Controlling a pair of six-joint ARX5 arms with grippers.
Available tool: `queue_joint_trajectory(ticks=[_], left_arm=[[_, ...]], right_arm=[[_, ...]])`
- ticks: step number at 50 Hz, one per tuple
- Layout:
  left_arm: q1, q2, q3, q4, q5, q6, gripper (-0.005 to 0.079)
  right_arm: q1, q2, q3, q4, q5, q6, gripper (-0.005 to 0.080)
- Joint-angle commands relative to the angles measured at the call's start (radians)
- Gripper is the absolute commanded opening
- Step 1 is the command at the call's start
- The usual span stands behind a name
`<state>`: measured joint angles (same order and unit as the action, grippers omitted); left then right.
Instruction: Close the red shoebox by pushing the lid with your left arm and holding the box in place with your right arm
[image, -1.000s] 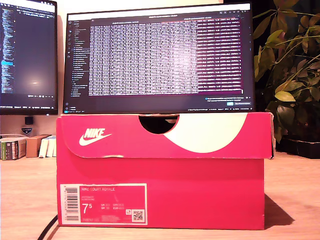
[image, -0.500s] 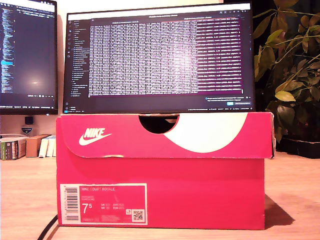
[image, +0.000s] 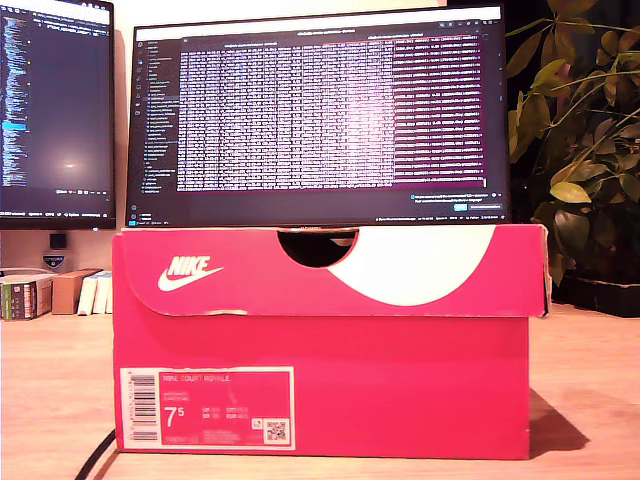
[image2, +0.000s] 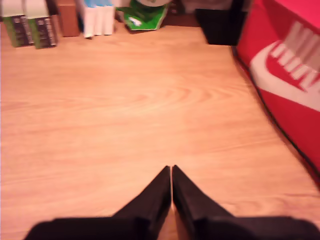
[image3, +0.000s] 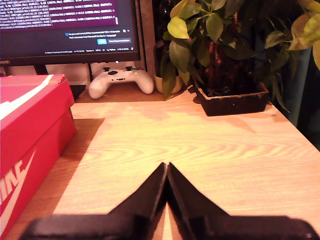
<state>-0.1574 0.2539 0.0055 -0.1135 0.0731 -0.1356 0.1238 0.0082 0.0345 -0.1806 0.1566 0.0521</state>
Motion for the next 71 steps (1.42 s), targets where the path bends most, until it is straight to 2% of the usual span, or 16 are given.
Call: queue_joint_trajectory(ticks=[1,10,22,36,71], left_arm=[[0.001,-0.030,-0.031,-0.012,-0.001,-0.003,-0.0018],[0.025,-0.138,-0.031,-0.089,-0.002,-0.003,-0.0018],[0.071,-0.265,-0.031,-0.089,-0.002,-0.003,-0.0018],[0.110,-0.266,-0.031,-0.088,-0.003,-0.003,-0.0018],[0.113,-0.266,-0.031,-0.089,-0.003,-0.003,-0.0018]], right_arm=[[-0.017,-0.006,-0.029,0.009,0.000,0.003,-0.0012],[-0.074,-0.006,-0.029,0.009,0.000,0.003,-0.0012],[-0.158,-0.006,-0.029,0.009,0.000,0.003,-0.0012],[-0.244,-0.006,-0.029,0.009,0.000,0.003,-0.0012],[-0.246,-0.006,-0.029,0.009,0.000,0.003,-0.0012]])
